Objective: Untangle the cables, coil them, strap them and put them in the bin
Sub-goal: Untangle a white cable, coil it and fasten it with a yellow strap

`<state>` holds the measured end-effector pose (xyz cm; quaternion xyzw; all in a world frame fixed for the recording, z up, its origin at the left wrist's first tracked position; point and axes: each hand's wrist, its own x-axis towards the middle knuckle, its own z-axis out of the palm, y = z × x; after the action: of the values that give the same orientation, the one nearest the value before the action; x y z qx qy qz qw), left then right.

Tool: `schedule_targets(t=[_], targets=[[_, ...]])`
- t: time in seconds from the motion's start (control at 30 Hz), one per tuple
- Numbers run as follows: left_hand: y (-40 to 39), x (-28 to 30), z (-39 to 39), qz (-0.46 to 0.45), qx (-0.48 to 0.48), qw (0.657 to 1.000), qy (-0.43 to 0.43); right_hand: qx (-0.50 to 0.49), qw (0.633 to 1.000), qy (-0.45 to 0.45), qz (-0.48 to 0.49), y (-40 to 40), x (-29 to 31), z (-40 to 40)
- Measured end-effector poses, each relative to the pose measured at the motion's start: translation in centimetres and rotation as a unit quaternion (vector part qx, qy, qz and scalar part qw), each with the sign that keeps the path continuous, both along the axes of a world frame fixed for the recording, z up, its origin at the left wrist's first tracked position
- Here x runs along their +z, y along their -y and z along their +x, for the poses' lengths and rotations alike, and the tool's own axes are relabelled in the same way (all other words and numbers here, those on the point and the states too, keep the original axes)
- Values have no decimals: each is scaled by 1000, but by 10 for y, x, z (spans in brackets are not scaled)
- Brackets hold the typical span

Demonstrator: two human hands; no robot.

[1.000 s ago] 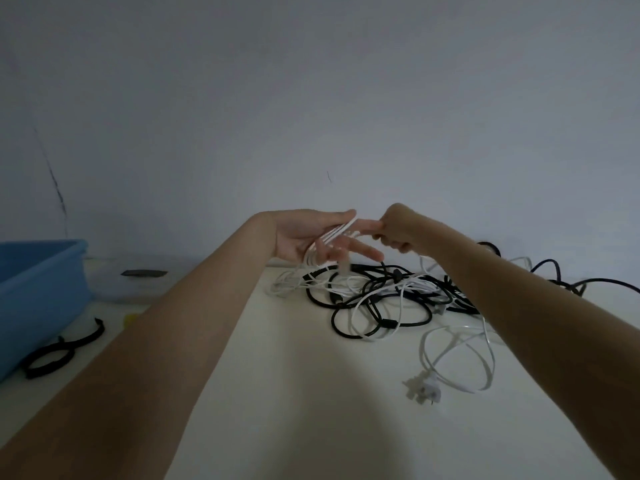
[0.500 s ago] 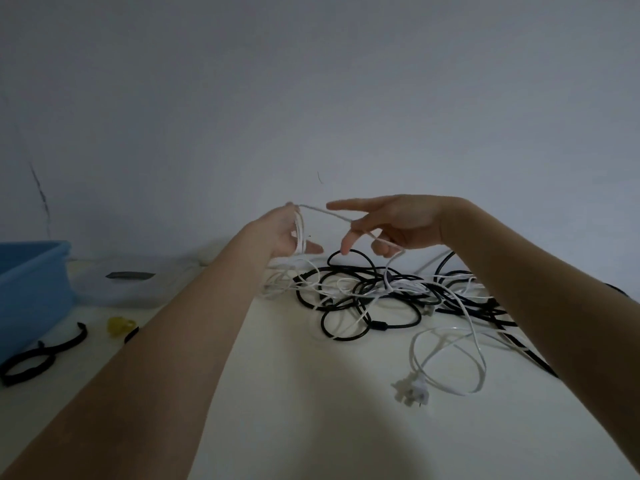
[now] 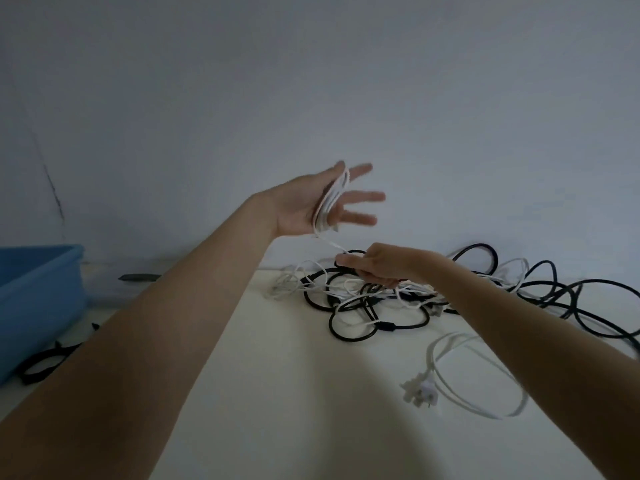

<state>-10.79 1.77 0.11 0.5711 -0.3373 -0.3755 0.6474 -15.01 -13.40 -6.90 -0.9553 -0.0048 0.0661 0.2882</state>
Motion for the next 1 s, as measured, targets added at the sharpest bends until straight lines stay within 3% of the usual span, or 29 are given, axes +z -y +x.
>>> schedule_targets(t=[0.2,0.4,0.53,0.6,0.7,0.83,0.93,1.0], targets=[[-5,-35,-9,202,-130,970,23,-77,996,38,-26,34,27,1],[-3,-63,16,203,-82,975,-34,-141,983,94,70,55,47,-4],[13,-80,22,101,75,987,-95,-79,925,102,357,37,60,-3],[18,-81,26,29,170,976,-131,-5,901,82,425,25,73,-9],[18,-72,38,-51,268,947,-167,49,916,85,390,20,80,-17],[14,-47,45,-140,300,923,-196,106,942,21,318,19,62,-23],[19,-24,33,-247,247,913,-211,136,949,-63,278,11,41,-20],[25,-10,18,-253,156,932,-206,135,955,-97,245,5,30,-17]])
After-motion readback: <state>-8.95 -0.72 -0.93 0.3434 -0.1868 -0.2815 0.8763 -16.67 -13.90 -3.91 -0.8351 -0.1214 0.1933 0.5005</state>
